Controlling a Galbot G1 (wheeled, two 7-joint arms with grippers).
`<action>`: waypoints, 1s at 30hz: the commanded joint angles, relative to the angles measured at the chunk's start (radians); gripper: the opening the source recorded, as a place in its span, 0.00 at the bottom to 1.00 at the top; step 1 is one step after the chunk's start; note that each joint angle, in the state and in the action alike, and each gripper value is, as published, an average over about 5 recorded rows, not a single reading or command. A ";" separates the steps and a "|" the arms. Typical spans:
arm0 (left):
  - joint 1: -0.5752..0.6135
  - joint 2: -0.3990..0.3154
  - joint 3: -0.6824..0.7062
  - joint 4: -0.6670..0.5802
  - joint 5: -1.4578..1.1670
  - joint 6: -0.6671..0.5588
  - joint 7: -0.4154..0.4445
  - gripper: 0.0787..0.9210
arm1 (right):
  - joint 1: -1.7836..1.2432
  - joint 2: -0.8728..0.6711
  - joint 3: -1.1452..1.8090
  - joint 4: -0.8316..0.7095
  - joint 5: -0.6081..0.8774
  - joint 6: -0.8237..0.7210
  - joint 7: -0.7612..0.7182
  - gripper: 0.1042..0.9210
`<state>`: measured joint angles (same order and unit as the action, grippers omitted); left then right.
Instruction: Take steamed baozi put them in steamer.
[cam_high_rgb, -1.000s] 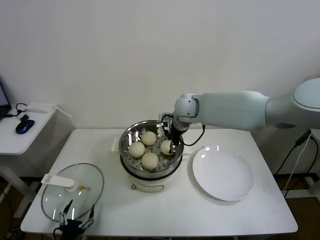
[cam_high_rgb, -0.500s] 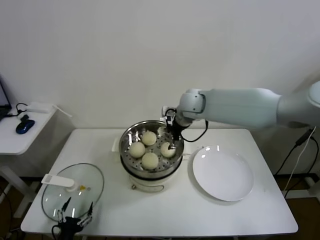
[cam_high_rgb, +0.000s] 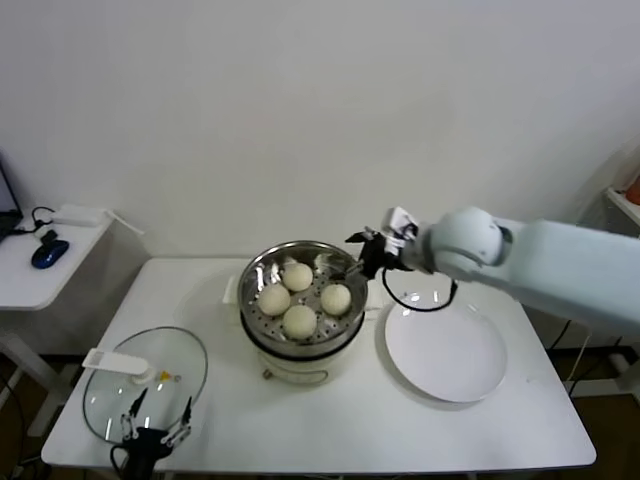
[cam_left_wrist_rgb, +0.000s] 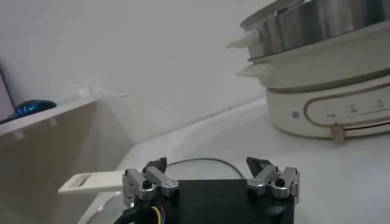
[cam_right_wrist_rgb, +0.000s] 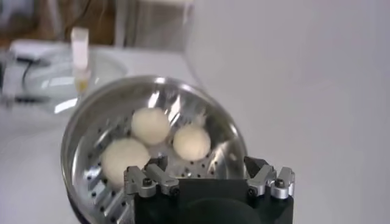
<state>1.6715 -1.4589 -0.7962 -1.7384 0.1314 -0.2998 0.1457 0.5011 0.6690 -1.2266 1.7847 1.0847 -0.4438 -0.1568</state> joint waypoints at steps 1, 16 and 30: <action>0.008 -0.011 0.010 -0.008 0.017 -0.008 -0.002 0.88 | -1.438 -0.361 1.256 0.264 -0.283 0.258 0.198 0.88; 0.034 -0.046 0.032 -0.007 0.049 -0.029 -0.001 0.88 | -2.329 0.357 1.806 0.034 -0.730 1.005 -0.062 0.88; 0.046 -0.056 0.032 -0.005 0.048 -0.040 -0.010 0.88 | -2.447 0.585 1.698 -0.032 -0.668 1.218 -0.068 0.88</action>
<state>1.7149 -1.5099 -0.7662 -1.7408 0.1775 -0.3375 0.1376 -1.4913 1.0329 0.3430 1.8025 0.4517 0.5237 -0.1998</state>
